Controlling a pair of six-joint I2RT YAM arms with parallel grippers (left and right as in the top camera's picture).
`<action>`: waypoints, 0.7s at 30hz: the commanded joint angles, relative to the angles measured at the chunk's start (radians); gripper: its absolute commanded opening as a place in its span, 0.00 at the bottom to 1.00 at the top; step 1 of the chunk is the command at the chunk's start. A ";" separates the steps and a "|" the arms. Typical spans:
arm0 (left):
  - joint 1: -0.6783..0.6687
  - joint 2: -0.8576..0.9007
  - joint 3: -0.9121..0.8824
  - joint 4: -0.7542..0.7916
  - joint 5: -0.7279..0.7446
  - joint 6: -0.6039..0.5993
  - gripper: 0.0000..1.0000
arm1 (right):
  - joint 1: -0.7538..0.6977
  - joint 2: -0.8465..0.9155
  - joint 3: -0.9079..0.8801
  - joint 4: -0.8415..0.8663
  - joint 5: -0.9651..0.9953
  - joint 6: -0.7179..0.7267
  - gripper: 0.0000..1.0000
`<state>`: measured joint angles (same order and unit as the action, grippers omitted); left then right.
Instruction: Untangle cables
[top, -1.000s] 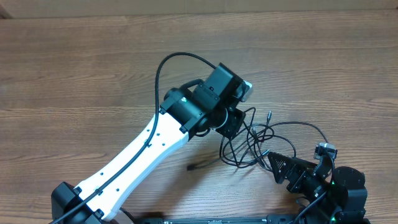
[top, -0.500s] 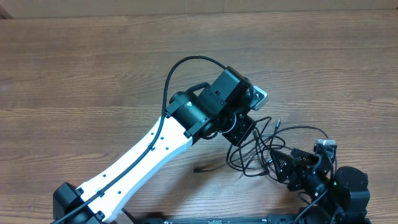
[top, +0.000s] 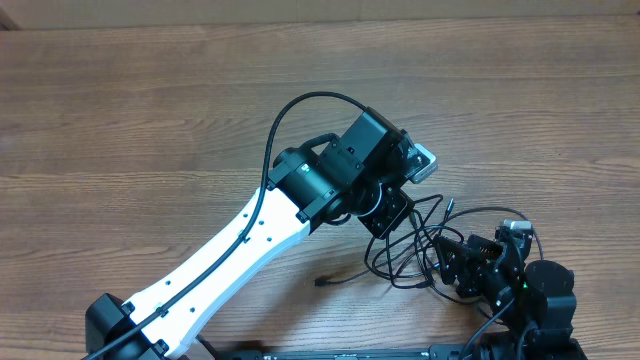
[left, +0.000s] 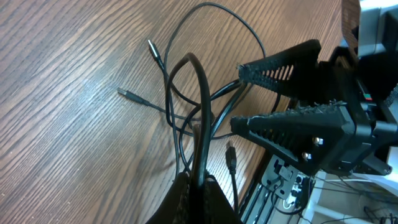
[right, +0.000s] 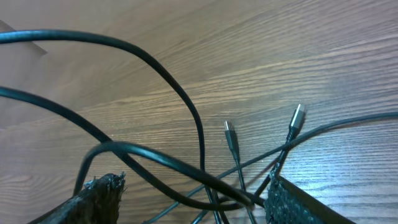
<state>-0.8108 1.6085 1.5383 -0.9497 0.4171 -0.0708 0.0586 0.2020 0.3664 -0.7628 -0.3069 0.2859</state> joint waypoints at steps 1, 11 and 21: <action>-0.008 -0.005 0.016 0.004 0.029 0.047 0.04 | -0.008 -0.008 -0.003 0.022 0.007 -0.007 0.76; -0.008 -0.005 0.016 0.005 0.156 0.140 0.04 | -0.008 -0.008 -0.061 0.086 0.024 -0.006 0.51; -0.008 -0.005 0.016 0.004 -0.042 0.089 0.04 | -0.008 -0.008 -0.061 0.119 -0.018 0.001 0.04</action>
<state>-0.8120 1.6085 1.5383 -0.9493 0.4778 0.0364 0.0555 0.2012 0.3099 -0.6777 -0.2890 0.2836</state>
